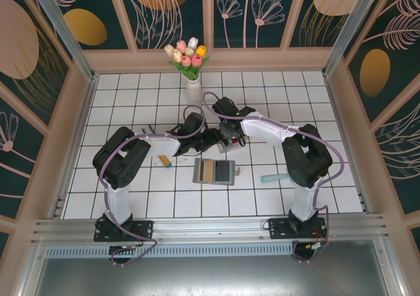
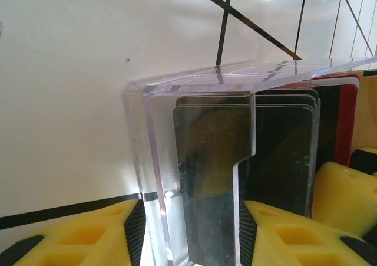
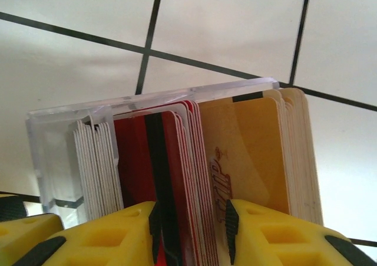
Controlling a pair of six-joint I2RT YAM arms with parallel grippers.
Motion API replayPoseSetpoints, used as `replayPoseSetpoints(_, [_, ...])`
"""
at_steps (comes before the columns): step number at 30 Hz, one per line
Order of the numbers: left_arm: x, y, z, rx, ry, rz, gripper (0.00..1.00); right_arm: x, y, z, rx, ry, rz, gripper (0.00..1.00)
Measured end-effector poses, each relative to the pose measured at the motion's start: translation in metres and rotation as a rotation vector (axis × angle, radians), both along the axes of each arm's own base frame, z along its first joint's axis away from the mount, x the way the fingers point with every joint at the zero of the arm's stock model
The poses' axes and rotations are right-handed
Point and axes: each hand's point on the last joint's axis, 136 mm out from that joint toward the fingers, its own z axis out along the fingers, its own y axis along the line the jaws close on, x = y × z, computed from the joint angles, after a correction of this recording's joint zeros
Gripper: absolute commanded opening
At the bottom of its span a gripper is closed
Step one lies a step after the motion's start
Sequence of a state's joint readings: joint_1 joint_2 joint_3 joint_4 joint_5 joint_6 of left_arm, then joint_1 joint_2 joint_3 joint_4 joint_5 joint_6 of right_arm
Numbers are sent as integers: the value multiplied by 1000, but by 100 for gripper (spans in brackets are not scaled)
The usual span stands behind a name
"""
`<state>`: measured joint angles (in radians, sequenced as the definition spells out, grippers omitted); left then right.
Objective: Put the credit cards into the card holder
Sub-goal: Pick up the credit card from the storage box.
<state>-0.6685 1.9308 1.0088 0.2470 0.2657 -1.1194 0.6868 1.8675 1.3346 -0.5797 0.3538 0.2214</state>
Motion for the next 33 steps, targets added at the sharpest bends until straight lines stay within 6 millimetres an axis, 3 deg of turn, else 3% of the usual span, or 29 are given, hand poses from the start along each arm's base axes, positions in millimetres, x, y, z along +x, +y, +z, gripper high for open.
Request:
replayPoseSetpoints(6, [0, 0, 1, -4, -5, 0, 45, 2, -4, 5, -46, -30, -7, 29])
replayPoseSetpoints(16, [1, -1, 1, -6, -8, 0, 44, 3, -5, 8, -58, -39, -7, 28])
replayPoseSetpoints(23, [1, -1, 1, -6, -8, 0, 45, 3, -3, 9, -57, -41, -2, 19])
replayPoseSetpoints(33, [1, -1, 1, -6, -9, 0, 45, 4, -2, 12, -58, -45, -3, 17])
